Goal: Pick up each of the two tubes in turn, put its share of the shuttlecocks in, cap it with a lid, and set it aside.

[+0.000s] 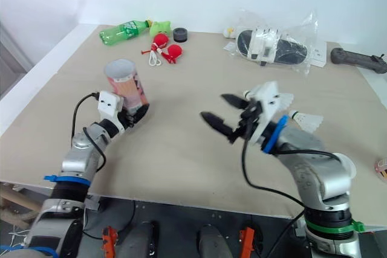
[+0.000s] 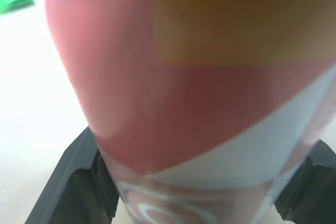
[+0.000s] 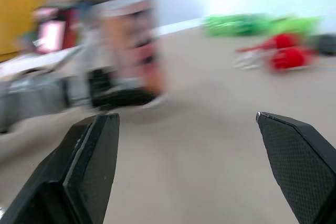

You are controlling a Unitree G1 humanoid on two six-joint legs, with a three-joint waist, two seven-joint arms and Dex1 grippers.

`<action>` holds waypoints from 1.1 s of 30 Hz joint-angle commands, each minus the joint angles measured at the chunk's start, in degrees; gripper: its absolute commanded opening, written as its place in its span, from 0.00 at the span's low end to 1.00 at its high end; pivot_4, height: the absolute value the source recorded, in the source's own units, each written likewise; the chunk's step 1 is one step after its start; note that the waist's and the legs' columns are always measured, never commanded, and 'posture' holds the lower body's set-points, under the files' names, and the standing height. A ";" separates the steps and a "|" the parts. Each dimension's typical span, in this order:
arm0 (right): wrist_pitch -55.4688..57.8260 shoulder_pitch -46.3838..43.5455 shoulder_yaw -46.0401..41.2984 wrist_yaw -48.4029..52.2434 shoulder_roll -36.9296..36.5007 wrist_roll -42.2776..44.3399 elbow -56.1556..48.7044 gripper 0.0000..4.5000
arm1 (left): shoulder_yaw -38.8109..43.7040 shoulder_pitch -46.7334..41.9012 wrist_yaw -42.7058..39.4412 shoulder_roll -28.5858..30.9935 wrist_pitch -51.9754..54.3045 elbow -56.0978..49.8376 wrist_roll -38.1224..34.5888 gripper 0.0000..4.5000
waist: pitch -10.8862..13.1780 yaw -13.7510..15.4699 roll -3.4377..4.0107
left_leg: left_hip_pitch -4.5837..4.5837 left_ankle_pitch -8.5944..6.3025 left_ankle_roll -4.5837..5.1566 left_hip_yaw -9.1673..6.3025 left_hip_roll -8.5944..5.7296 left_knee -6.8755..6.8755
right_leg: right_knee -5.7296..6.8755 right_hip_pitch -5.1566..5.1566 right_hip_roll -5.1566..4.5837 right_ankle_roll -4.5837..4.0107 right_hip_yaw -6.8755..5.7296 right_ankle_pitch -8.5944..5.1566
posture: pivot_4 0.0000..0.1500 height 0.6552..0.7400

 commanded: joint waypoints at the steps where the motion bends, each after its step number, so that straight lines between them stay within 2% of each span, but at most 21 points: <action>1: -0.01 1.44 -4.14 -3.78 -0.78 -0.84 -1.23 1.00 | -4.65 0.02 -10.53 4.79 1.48 -6.67 -0.61 0.66 | -0.01 -0.04 0.02 | 0.01 0.00 0.00 -0.01 0.01 -0.01 | 0.00 0.01 0.01 -0.02 -0.01 -0.01 | 1.00 1.00; 5: -1.47 4.01 -2.22 -12.06 -0.21 -10.62 0.07 1.00 | -11.42 -3.37 -24.52 14.59 5.87 -9.32 1.52 0.66 | -0.01 -0.40 0.02 | 0.06 0.00 0.00 0.03 0.04 -0.03 | 0.08 -0.04 0.05 -0.08 0.01 -0.04 | 1.00 1.00; 11: -3.38 2.90 2.22 -20.17 5.38 -18.98 5.35 1.00 | -18.01 -11.39 -36.07 23.29 8.24 -8.49 6.48 0.66 | 0.02 -1.17 0.05 | 0.07 0.02 0.03 0.06 0.07 -0.01 | 0.24 -0.13 0.10 -0.03 0.05 -0.13 | 1.00 1.00; 17: -8.28 -1.98 3.99 -23.10 9.65 -24.49 17.19 1.00 | -21.70 -15.78 -41.77 26.26 14.15 -9.30 9.04 0.66 | 0.04 -1.34 0.12 | 0.03 0.01 0.04 0.11 0.07 -0.04 | 0.25 -0.20 0.12 -0.11 0.10 -0.18 | 1.00 1.00; 33: -27.24 -21.68 5.16 -21.40 15.82 -30.22 56.29 1.00 | -25.10 -15.33 -43.76 27.10 18.44 -12.10 13.68 0.66 | 0.05 -1.78 0.15 | 0.03 0.01 0.05 0.10 0.09 -0.13 | 0.38 -0.33 0.16 -0.26 0.09 -0.22 | 1.00 1.00</action>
